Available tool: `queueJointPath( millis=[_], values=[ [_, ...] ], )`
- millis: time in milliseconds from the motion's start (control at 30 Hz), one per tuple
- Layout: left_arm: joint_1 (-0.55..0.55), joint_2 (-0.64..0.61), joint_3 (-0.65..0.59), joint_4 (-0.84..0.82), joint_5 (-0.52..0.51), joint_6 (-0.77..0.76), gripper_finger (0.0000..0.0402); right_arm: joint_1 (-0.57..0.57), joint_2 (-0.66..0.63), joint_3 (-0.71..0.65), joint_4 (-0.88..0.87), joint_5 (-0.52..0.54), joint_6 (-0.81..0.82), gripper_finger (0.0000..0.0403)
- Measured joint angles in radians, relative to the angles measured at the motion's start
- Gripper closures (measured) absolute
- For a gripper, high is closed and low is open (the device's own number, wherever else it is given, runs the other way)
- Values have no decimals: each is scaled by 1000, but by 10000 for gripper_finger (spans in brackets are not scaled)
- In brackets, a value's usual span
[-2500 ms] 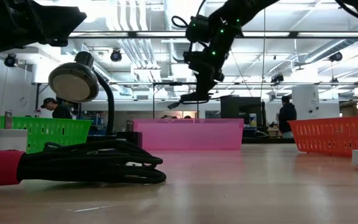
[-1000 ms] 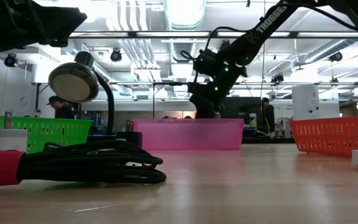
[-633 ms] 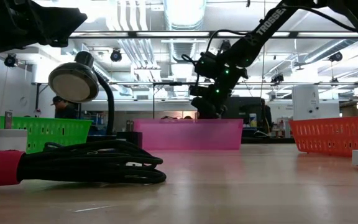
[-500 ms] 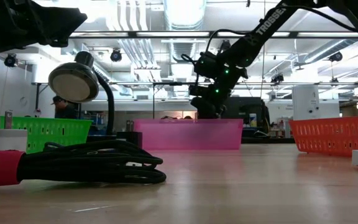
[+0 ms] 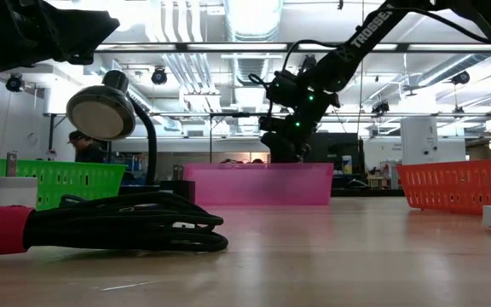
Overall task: Pick and place items into bin
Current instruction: Put the right black charger cable into the pink bin, then put the blue charger cable into the pink bin
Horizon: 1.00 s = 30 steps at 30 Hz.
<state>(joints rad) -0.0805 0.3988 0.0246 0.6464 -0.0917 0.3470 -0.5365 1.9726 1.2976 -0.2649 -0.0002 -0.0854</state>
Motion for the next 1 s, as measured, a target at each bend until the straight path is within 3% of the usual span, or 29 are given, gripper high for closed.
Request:
queueJointPath(
  millis=[300, 567, 833, 1000],
  values=[
    [0, 0, 0, 0, 0, 0, 265, 27, -1, 73, -94, 0, 4, 298],
    [0, 0, 0, -1, 0, -1, 265, 104, -22, 141, -154, -1, -33, 311],
    [0, 0, 0, -5, 0, -2, 265, 234, -155, 127, -132, -12, -80, 330],
    [0, 0, 0, -7, 0, -3, 265, 322, -286, 29, 10, -31, -82, 336]
  ],
)
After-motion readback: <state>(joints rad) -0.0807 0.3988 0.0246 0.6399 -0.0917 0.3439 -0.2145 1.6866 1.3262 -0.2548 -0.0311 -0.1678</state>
